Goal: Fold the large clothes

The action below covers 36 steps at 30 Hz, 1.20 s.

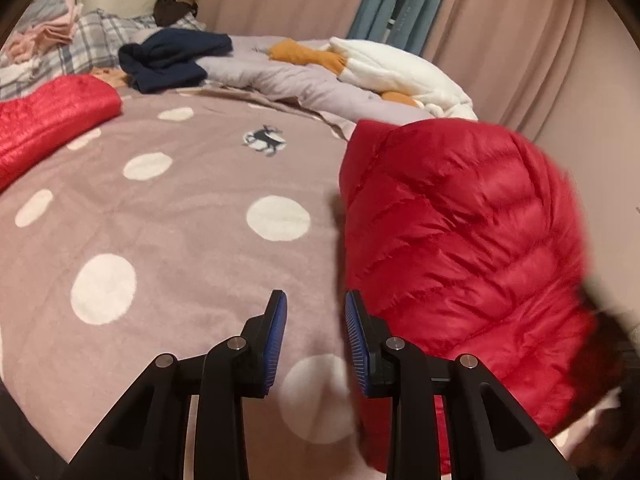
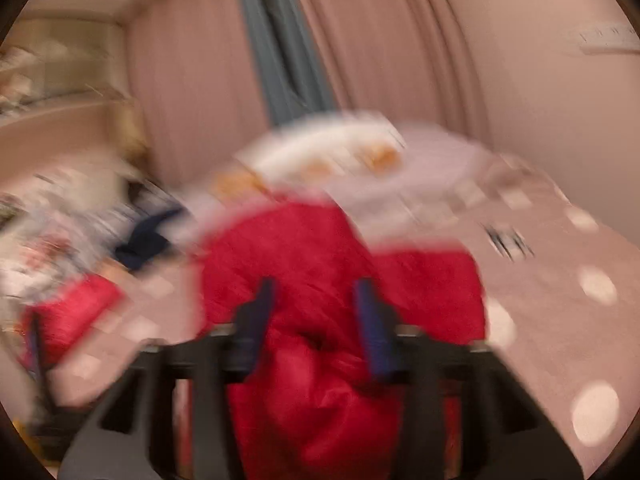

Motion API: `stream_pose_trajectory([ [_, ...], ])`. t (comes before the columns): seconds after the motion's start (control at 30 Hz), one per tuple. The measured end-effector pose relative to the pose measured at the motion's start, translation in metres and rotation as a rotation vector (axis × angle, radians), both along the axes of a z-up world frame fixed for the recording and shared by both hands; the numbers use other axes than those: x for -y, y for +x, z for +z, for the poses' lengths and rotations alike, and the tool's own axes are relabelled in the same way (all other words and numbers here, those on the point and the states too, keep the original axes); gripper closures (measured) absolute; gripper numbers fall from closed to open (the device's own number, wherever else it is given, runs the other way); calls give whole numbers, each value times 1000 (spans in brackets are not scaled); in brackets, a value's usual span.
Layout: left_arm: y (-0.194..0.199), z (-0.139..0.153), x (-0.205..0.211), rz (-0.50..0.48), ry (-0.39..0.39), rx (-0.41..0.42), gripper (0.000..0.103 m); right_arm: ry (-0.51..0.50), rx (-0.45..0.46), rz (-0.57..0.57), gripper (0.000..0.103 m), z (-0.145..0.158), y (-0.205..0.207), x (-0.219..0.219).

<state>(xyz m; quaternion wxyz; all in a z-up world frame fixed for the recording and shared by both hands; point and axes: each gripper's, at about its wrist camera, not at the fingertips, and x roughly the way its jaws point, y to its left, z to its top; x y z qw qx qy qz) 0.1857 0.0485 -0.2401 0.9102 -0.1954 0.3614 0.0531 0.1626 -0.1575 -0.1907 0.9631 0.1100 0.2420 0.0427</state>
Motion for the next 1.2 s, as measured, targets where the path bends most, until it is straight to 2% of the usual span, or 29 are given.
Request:
stream_pose_trajectory([
  [0.07,1,0,0,-20,-38,18,74,22,-137,-83,76,-30,17,14],
  [0.17,4,-2,3,-29,-49,25,74,75,-125,-99,76,-52,12,35],
  [0.23,10,-5,8,-43,-50,8,74,76,-154,-127,77,-68,6,42],
  [0.3,13,-6,14,-66,-60,9,74,47,-182,-203,73,-78,-1,47],
  [0.33,14,-6,21,-91,-66,28,74,-5,-201,-260,68,-80,-4,48],
  [0.4,16,-5,33,-154,-75,66,74,-78,-226,-320,67,-82,-5,50],
  [0.43,19,-7,41,-196,-78,72,74,-79,-243,-330,67,-85,-6,52],
  [0.47,21,-9,47,-214,-65,62,74,-50,-252,-317,67,-88,-6,56],
  [0.53,21,-12,59,-177,21,59,74,19,-248,-287,66,-96,-9,63],
  [0.6,21,-14,67,-163,85,81,74,48,-255,-277,66,-98,-11,66],
  [0.67,25,-20,71,-162,116,91,74,20,-260,-271,65,-99,-11,62],
  [0.73,33,-30,74,-183,137,41,74,-4,-265,-270,64,-99,-10,60],
  [0.8,37,-36,73,-195,120,29,77,-17,-272,-267,64,-99,-10,57],
  [0.87,40,-42,69,-200,70,25,77,-21,-274,-267,64,-99,-9,55],
  [1.03,44,-44,78,-199,141,24,77,-21,-285,-265,64,-100,-4,58],
  [1.13,43,-43,74,-201,122,29,77,-13,-279,-266,65,-98,3,63],
  [1.2,42,-39,64,-191,78,9,77,7,-266,-270,59,-96,9,75],
])
